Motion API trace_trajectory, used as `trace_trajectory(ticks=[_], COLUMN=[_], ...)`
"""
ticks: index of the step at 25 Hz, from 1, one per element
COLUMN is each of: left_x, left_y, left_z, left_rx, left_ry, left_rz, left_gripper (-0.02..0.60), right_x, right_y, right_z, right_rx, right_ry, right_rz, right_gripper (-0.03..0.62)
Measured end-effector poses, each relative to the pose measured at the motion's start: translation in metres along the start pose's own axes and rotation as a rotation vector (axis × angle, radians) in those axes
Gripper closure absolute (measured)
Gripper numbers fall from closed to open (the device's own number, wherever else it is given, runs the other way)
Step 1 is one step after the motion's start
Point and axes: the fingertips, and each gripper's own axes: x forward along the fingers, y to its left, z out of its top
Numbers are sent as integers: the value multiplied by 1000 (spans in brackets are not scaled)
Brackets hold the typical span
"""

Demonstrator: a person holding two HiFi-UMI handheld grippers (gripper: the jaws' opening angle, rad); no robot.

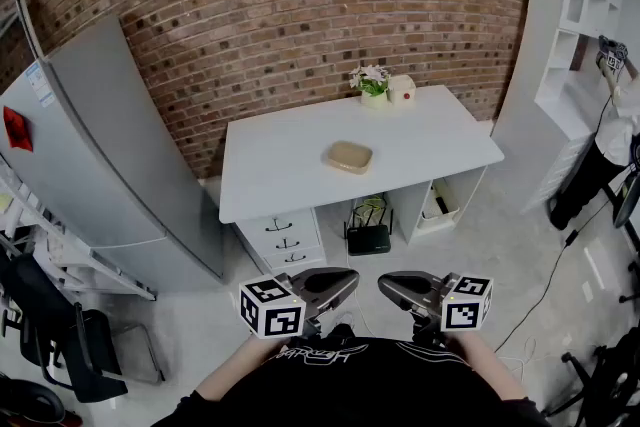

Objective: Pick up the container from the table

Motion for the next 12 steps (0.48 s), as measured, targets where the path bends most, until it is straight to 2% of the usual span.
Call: trace_trajectory(ticks=[12], left_x=[10], left_y=[39], left_z=[6], left_rx=[-56], left_ry=[11], left_rz=[-3], left_gripper=[577], right_x=[19], right_y=[-29], right_z=[10], right_rx=[30], right_ry=[-6], right_rz=[-13], right_gripper=[589])
